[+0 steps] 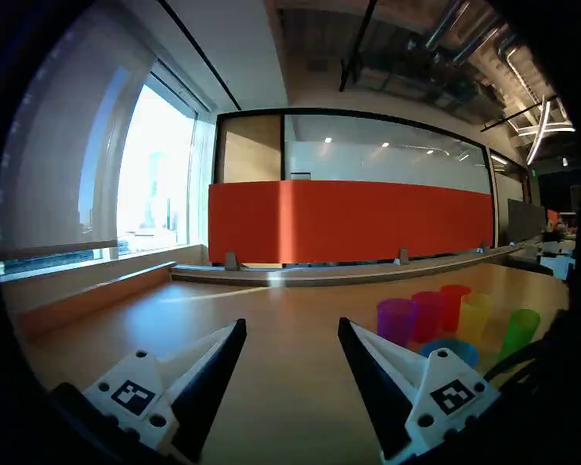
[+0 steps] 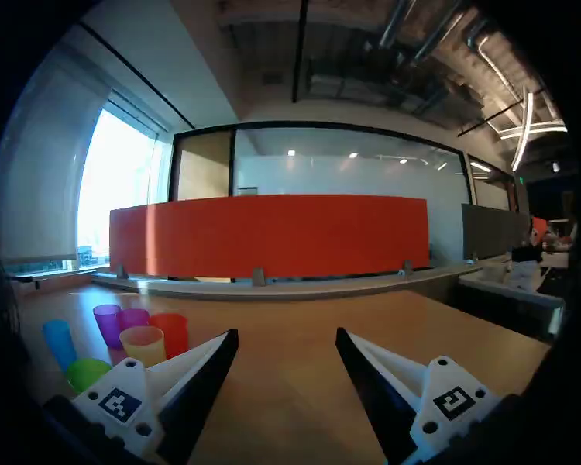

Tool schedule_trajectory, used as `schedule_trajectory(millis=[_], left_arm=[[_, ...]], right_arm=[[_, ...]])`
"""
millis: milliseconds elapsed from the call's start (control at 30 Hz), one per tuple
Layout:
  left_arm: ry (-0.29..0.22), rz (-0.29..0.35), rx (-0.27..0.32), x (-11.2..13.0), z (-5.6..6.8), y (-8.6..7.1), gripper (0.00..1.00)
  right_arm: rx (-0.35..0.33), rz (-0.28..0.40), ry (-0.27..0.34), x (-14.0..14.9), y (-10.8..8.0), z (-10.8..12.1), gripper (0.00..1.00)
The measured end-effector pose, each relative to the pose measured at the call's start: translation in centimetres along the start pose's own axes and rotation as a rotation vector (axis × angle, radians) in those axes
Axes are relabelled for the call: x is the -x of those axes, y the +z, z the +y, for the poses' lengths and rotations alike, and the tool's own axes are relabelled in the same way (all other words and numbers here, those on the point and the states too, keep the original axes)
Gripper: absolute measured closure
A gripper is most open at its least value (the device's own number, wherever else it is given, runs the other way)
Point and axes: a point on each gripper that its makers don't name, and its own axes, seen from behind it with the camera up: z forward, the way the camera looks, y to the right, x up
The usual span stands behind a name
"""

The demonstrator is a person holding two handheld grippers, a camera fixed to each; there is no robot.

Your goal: Pour water

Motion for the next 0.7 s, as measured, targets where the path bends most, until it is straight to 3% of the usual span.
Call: schedule_trajectory(millis=[700], left_arm=[[0.000,0.000,0.000,-0.01,-0.06,0.01,0.13]], right_arm=[[0.002,-0.009,-0.019,0.16,-0.09,-0.30,0.03]])
